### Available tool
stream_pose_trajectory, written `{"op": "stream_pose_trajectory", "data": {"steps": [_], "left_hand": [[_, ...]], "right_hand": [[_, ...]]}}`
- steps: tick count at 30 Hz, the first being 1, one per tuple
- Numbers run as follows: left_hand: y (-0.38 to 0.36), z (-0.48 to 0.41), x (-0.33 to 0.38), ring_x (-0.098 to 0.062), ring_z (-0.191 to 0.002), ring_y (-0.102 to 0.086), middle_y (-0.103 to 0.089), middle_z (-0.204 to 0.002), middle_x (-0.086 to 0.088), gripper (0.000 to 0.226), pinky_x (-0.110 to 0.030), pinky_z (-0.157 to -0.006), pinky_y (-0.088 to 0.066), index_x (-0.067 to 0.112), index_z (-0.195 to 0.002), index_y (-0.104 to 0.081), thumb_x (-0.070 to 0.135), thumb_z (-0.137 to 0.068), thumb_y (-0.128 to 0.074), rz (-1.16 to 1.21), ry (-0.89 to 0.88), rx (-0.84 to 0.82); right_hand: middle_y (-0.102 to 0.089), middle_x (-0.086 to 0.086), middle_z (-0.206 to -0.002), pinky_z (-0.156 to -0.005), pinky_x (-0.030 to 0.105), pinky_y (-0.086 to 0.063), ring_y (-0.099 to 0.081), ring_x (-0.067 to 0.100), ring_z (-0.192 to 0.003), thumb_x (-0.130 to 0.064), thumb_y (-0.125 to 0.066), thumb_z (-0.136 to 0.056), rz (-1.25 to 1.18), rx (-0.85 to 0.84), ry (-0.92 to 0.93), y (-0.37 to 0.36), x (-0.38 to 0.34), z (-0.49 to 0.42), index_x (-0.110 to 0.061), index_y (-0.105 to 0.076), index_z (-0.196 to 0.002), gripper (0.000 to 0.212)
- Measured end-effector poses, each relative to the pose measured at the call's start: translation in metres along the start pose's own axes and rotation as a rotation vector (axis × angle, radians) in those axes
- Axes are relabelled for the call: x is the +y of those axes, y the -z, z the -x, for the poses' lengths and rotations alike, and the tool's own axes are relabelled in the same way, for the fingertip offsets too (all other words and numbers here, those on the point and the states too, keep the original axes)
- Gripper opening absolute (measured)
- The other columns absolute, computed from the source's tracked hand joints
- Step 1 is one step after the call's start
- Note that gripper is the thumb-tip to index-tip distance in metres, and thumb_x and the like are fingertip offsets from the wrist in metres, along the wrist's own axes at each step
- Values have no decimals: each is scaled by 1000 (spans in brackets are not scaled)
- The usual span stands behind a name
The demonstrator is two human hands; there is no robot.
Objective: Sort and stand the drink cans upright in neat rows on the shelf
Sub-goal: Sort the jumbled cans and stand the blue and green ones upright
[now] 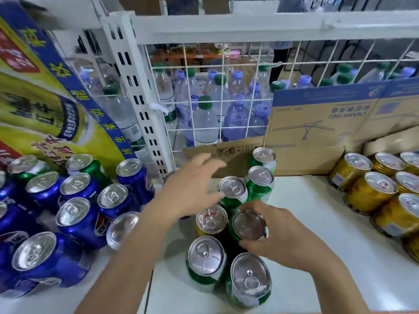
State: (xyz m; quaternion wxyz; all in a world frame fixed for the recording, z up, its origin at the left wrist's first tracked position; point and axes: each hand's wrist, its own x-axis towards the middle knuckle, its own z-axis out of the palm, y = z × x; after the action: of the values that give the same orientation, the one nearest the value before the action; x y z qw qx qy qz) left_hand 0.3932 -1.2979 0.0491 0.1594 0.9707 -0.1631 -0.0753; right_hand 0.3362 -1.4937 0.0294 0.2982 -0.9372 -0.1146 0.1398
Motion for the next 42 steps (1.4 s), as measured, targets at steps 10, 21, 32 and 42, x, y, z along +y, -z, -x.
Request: {"op": "stream_pose_trajectory", "data": {"steps": [10,21,32,42], "left_hand": [[4,-41,8,-25,-99,-53,-55,-111,0,71,-34,-70,-42,31,-121,-44,40,-62,-83,-315,35,-87],[-4,-81,-10,-32,-91,-59,-59,-102,-13,27,-36,-74,-44,10,-98,-58,29,-81,-67,-215,157,148],[-1,-51,-26,-30,-105,-55,-59,-114,-12,39,-36,-84,-46,13,-124,-51,9,-86,-56,-218,57,34],[3,34,3,0,-83,-56,-61,-94,14,30,-26,-78,-46,27,-101,-66,50,-82,-62,40,-221,-42]], "right_hand": [[-58,1,-120,-82,26,-40,-54,24,-107,-33,-67,-76,34,247,-22,-9,-5,-26,-25,-52,-124,50],[-41,7,-128,-84,39,-42,-49,37,-105,-8,-63,-78,175,247,202,-25,-31,-69,-9,-51,-120,44],[-49,9,-112,-74,34,-42,-51,29,-104,3,-56,-78,361,166,251,14,-35,-90,-9,-52,-115,40],[-63,0,-107,-89,21,-42,-52,18,-101,11,-41,-62,21,304,484,-6,12,-16,-13,-64,-100,51]]}}
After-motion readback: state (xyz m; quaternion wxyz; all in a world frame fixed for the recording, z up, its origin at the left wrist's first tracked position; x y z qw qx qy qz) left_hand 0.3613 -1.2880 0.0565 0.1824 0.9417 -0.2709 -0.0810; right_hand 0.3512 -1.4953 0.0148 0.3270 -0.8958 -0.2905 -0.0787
